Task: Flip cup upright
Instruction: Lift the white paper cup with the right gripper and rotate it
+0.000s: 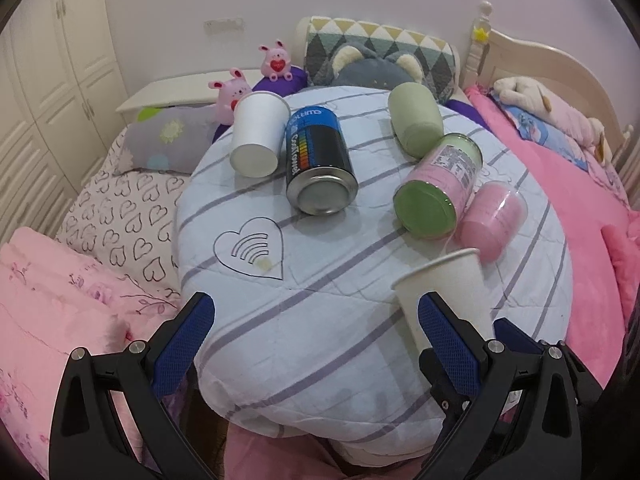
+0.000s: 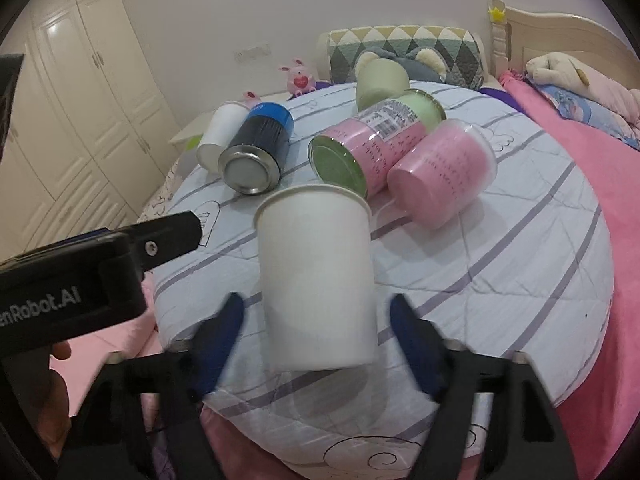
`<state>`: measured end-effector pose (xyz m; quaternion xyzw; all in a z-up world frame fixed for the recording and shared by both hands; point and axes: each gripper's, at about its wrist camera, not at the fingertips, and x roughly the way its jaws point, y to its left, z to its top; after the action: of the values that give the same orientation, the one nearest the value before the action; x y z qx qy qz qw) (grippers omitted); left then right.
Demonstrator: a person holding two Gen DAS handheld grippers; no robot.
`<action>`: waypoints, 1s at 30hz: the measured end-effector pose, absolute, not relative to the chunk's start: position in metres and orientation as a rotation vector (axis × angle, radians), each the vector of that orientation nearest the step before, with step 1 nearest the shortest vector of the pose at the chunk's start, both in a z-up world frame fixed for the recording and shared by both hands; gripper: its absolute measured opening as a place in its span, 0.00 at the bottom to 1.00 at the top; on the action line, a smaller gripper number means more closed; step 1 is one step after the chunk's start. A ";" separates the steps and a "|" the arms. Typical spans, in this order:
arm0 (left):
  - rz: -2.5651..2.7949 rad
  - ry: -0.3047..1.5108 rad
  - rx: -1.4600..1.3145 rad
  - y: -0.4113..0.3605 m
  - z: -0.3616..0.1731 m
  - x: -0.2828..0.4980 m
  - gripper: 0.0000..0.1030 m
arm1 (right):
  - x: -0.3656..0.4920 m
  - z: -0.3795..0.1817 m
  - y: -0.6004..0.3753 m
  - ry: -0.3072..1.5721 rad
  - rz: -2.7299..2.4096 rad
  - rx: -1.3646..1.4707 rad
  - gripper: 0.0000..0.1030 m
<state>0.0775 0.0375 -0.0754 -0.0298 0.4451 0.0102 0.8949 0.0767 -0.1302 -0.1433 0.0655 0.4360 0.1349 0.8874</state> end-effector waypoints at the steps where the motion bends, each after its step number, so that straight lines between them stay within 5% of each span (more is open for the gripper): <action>1: 0.019 0.925 -0.066 0.036 -0.075 0.078 1.00 | 0.076 -0.143 -0.132 0.903 0.287 0.136 0.77; 30: 0.004 1.054 -0.030 -0.046 -0.097 0.104 1.00 | 0.067 -0.124 -0.219 0.836 0.222 0.092 0.77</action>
<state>0.1039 -0.0461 -0.0966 -0.0144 0.5028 0.0018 0.8643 0.0673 -0.2190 -0.1241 0.0446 0.4051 0.1077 0.9068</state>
